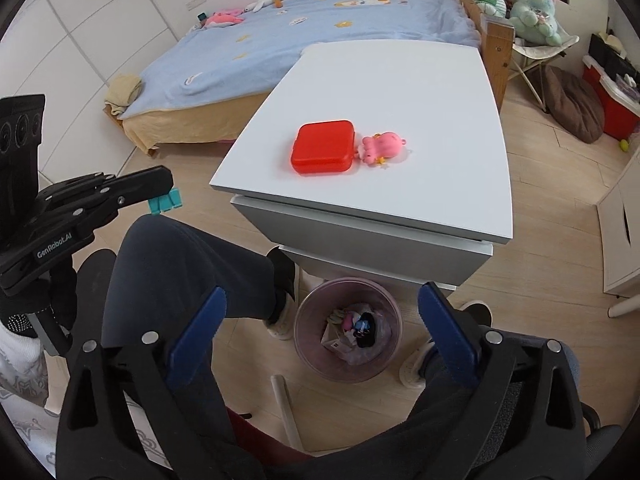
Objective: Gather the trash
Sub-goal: 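Open the left tool over the wastebasket to drop the teal clip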
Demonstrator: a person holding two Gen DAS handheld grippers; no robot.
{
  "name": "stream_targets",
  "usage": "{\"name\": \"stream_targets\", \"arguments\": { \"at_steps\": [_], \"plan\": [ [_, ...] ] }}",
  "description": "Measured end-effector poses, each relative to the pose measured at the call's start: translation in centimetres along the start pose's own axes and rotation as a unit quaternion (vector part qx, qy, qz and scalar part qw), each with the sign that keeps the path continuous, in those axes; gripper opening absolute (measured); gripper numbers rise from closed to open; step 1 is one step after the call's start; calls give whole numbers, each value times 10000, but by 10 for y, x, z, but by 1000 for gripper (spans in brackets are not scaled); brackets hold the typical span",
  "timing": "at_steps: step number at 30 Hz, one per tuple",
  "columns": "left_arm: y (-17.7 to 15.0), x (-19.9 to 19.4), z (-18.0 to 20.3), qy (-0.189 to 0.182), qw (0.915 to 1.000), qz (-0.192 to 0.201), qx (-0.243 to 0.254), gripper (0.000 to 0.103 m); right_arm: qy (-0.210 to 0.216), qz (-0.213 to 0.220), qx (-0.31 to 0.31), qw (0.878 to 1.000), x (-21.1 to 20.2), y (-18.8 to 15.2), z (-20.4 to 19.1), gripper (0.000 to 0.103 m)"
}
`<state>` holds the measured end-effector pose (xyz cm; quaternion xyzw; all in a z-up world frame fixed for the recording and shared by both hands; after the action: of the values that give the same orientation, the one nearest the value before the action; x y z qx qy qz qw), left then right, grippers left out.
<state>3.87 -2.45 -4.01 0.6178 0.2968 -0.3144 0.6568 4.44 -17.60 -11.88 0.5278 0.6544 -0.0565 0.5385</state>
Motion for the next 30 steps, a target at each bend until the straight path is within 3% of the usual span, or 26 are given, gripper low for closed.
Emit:
{"name": "stream_targets", "arguments": {
  "at_steps": [25,28,30],
  "plan": [
    [-2,-3,51,-449,9980,-58,443,1,-205,538,478,9972,-43,-4,34,97],
    [-2,-2,57,-489,9975,-107,507,11,-209,586,523,9967,-47,-5,38,97],
    [-3,1,57,-451,9976,-156,494,32,-211,608,544,9964,-49,-6,40,97]
  ]
}}
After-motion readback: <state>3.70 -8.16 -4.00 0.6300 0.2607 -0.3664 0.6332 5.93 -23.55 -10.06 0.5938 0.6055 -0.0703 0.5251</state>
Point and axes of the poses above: each gripper's, at about its wrist camera, not at the fingertips, and x roughly the way its jaws point, z to its right, y to its top, the point moved 5 cm from there along x, roughly the way its jaws point, and after that the axes turned 10 degrees about y, right-handed, at the moved point
